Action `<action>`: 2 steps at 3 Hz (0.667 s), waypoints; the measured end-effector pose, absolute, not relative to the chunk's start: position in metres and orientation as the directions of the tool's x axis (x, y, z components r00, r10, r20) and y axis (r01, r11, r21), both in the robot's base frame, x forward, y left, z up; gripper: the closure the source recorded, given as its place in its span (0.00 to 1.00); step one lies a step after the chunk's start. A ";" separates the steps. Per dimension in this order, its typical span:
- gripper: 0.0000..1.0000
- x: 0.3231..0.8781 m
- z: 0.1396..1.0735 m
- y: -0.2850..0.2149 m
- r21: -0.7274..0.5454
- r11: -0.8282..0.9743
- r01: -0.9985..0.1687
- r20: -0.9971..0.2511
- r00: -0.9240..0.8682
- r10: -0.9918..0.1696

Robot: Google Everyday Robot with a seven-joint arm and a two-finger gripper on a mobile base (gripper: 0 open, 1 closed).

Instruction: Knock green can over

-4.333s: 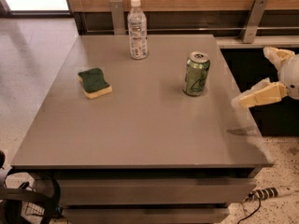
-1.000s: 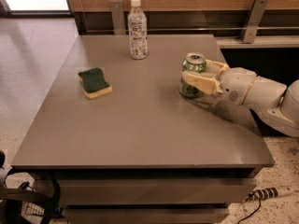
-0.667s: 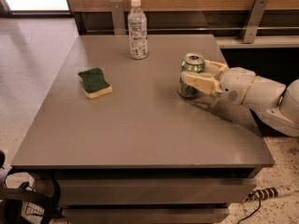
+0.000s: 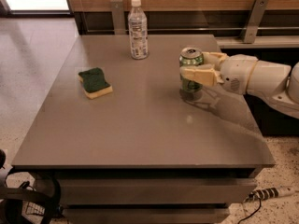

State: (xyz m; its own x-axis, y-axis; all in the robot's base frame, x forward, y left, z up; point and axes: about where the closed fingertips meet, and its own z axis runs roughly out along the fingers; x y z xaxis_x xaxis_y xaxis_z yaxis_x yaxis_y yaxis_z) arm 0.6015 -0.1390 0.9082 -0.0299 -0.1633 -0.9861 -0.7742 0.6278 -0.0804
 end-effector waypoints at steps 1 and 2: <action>1.00 0.602 0.923 -0.151 -0.177 0.640 -0.748 -0.936 -0.074 -0.345; 1.00 0.607 0.926 -0.158 -0.307 0.622 -0.720 -0.824 -0.127 -0.553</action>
Offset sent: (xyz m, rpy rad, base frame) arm 0.0098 -0.0357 0.0242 -0.6480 0.0814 -0.1629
